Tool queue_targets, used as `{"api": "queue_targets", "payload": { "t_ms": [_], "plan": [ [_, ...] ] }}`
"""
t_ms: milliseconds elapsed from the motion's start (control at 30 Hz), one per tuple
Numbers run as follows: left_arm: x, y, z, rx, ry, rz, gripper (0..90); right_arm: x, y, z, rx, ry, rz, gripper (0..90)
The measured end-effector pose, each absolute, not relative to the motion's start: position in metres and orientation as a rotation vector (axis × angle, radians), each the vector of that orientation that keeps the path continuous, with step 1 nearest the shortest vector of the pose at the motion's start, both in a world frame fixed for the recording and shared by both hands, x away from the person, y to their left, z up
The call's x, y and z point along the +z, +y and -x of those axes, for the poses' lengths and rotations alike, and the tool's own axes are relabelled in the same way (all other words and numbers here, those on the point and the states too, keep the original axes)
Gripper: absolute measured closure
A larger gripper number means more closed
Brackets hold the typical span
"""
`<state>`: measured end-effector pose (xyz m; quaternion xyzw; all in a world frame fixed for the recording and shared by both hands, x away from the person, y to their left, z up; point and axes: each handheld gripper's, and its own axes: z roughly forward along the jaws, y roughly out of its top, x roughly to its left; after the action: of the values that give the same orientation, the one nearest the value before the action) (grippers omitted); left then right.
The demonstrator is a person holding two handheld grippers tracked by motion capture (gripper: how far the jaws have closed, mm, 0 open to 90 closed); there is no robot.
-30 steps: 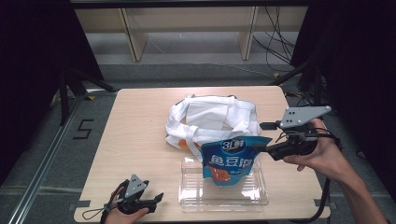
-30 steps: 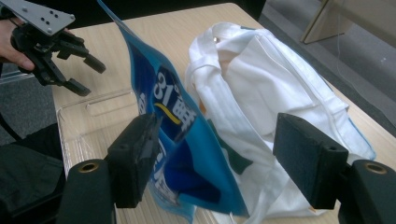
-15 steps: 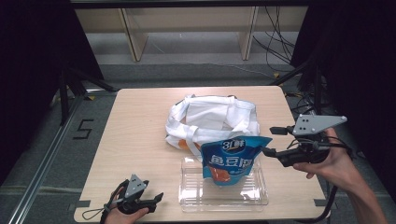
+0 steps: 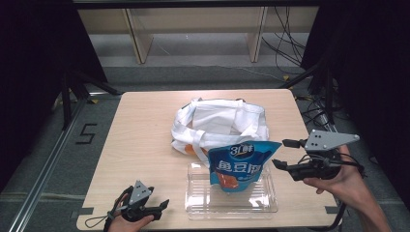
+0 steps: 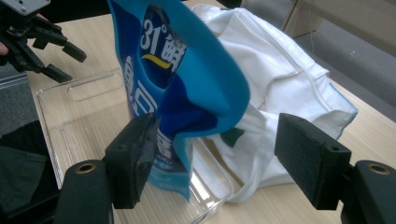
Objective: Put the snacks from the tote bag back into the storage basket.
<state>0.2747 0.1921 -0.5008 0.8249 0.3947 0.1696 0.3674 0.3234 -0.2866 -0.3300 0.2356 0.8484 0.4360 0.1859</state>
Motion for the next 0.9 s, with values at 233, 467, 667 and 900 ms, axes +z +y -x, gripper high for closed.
{"api": "queue_targets", "payload": {
  "t_ms": [233, 467, 667, 900],
  "plan": [
    [-0.502, 0.190, -0.274, 0.432, 1.027, -2.080, 28.6, -0.346, -0.287, -0.321, 1.248, 2.392, -0.679, 30.5],
    [-0.503, 0.189, -0.274, 0.438, 1.052, -2.061, 28.6, -0.359, -0.294, -0.326, 1.271, 2.387, -0.736, 30.3],
    [-0.502, 0.190, -0.274, 0.433, 1.031, -2.082, 28.6, -0.367, -0.295, -0.325, 1.275, 2.388, -0.787, 30.1],
    [-0.500, 0.188, -0.277, 0.439, 1.003, -2.114, 28.6, -0.376, -0.292, -0.322, 1.265, 2.400, -0.794, 28.8]
  ]
}}
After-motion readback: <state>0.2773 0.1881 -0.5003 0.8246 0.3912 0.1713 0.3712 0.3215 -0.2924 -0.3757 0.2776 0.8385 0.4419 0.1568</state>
